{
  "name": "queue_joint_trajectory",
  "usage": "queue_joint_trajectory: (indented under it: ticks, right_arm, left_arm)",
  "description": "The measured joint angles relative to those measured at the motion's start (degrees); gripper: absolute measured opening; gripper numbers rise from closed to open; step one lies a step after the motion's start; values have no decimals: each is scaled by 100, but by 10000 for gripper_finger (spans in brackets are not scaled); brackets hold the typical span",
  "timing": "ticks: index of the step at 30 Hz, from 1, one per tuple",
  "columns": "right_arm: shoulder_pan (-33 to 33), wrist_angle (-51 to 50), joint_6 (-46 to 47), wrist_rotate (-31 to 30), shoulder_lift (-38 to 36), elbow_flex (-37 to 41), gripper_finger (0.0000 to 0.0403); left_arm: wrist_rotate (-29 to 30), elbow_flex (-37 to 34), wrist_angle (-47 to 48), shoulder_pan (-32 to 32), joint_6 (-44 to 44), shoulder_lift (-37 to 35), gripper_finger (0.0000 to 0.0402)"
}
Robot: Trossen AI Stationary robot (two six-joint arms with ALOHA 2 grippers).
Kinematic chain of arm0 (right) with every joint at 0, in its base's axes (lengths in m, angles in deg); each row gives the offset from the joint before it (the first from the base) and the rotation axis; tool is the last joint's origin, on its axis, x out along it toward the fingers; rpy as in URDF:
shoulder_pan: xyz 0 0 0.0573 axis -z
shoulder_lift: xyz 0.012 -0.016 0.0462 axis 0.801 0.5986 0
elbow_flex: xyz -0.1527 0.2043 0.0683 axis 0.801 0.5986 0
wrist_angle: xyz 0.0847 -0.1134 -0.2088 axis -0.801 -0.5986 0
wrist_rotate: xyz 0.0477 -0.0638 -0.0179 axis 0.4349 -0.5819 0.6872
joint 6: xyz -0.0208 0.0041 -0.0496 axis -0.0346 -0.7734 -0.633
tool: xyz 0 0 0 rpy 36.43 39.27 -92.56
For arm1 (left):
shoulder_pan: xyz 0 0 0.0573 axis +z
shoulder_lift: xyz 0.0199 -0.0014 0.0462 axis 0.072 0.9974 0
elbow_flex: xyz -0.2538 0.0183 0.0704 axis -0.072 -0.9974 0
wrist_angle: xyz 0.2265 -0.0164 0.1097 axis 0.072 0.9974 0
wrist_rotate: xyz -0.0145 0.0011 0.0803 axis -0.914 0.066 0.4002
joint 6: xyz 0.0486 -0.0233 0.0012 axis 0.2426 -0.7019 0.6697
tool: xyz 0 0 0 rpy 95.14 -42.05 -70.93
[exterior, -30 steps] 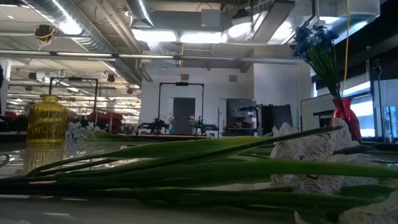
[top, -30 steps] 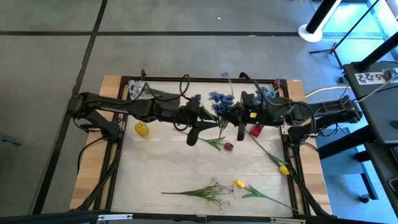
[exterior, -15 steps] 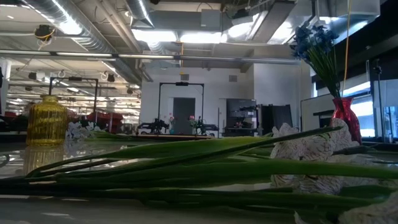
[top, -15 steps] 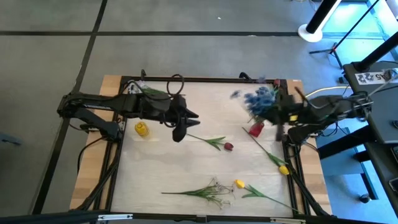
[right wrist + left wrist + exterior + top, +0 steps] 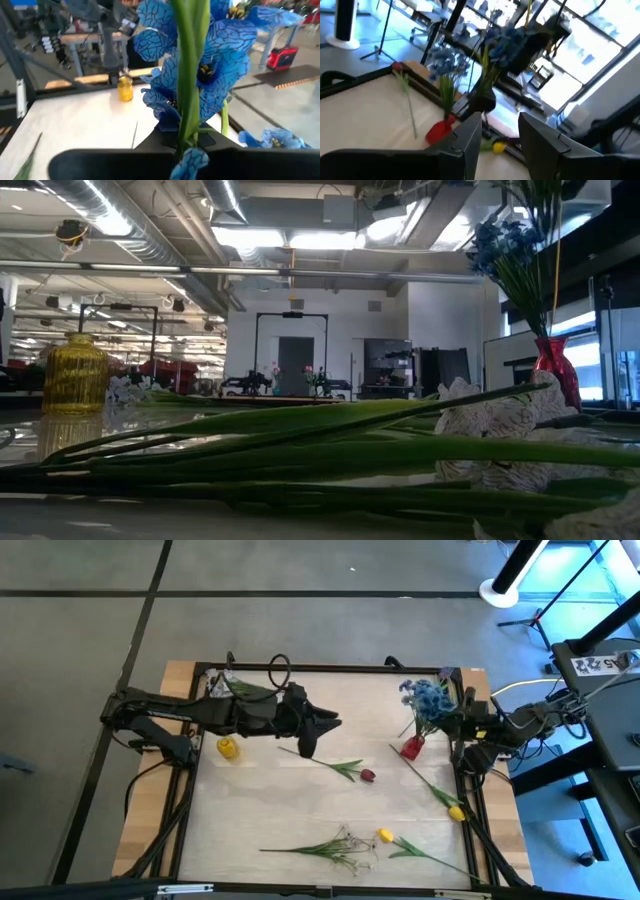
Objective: Sort flowers into vase by color
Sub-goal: Put the blue flower into the red vase
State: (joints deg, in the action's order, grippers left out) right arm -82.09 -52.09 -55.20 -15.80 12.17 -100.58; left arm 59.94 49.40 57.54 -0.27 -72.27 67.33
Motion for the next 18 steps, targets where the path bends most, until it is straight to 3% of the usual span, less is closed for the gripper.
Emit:
queue_joint_trajectory:
  ticks: [7,12,18]
  right_arm:
    - [0,242,-32,-237,-423,666,5]
    - [0,195,382,-287,-438,970,10]
    - [0,131,896,-335,-309,1068,46]
  left_arm:
    - [313,0,-115,-113,-546,245,125]
    - [338,-4,-124,-115,-547,323,125]
    - [330,-4,-80,-70,-104,290,125]
